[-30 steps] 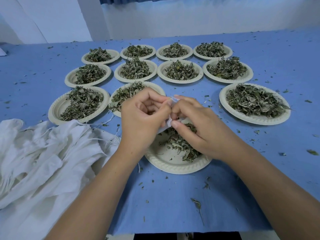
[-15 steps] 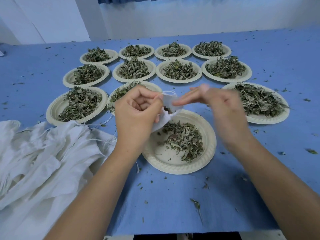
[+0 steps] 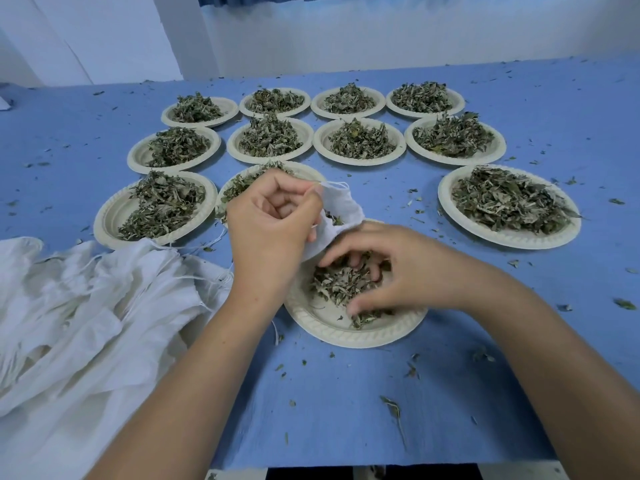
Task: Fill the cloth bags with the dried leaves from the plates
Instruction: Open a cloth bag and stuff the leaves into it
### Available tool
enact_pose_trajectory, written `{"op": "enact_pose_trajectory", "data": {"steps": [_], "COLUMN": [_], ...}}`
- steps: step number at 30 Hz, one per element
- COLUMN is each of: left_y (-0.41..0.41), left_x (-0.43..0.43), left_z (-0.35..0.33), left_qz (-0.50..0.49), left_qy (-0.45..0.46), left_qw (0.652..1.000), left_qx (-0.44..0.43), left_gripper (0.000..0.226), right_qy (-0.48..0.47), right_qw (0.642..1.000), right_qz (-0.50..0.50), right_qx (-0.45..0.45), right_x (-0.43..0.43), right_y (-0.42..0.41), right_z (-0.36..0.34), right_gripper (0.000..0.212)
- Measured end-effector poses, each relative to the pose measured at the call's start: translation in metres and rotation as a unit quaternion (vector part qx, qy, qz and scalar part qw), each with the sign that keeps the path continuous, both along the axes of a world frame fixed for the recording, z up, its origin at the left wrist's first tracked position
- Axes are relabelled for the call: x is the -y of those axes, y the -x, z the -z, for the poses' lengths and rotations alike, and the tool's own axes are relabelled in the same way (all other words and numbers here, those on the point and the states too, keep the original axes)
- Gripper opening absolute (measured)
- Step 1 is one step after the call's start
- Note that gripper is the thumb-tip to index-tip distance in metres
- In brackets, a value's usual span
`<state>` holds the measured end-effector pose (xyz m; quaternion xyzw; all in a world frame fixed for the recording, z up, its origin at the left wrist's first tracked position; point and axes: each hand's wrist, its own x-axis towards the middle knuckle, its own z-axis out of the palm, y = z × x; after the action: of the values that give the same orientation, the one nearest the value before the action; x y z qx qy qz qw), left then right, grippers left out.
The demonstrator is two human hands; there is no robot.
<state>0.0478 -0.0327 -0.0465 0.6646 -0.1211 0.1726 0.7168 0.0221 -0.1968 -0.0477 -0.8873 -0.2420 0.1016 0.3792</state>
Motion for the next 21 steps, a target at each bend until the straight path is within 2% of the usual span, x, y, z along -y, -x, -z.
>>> {"op": "enact_pose_trajectory", "data": {"steps": [1, 3, 7, 10, 15, 18, 21], "left_y": [0.000, 0.000, 0.000, 0.000, 0.000, 0.000, -0.001], "left_x": [0.000, 0.000, 0.000, 0.000, -0.001, 0.000, -0.001], "left_z": [0.000, 0.000, 0.000, -0.001, -0.001, -0.001, 0.000], "left_qz": [0.001, -0.001, -0.004, -0.007, -0.015, -0.016, -0.016], "left_qy": [0.001, 0.003, 0.000, -0.004, 0.000, -0.002, -0.003], "left_qw": [1.000, 1.000, 1.000, 1.000, 1.000, 1.000, 1.000], "left_qx": [-0.002, -0.005, -0.004, -0.009, -0.006, -0.003, 0.002], "left_gripper": [0.019, 0.019, 0.020, 0.017, 0.017, 0.018, 0.019], "right_qy": [0.045, 0.091, 0.064, 0.048, -0.037, -0.116, -0.222], "right_qw": [0.998, 0.990, 0.993, 0.992, 0.987, 0.984, 0.967], "right_qz": [-0.043, -0.093, -0.074, -0.042, 0.036, 0.073, 0.088], "right_qx": [0.024, 0.051, 0.060, 0.107, 0.154, 0.110, 0.084], "right_x": [-0.004, -0.011, -0.015, -0.012, -0.001, 0.004, 0.007], "right_y": [0.001, 0.001, -0.001, -0.001, 0.001, 0.002, 0.003], "right_z": [0.001, 0.006, 0.009, 0.005, -0.008, -0.010, -0.013], "right_gripper": [0.051, 0.053, 0.027, 0.016, 0.016, 0.016, 0.017]}}
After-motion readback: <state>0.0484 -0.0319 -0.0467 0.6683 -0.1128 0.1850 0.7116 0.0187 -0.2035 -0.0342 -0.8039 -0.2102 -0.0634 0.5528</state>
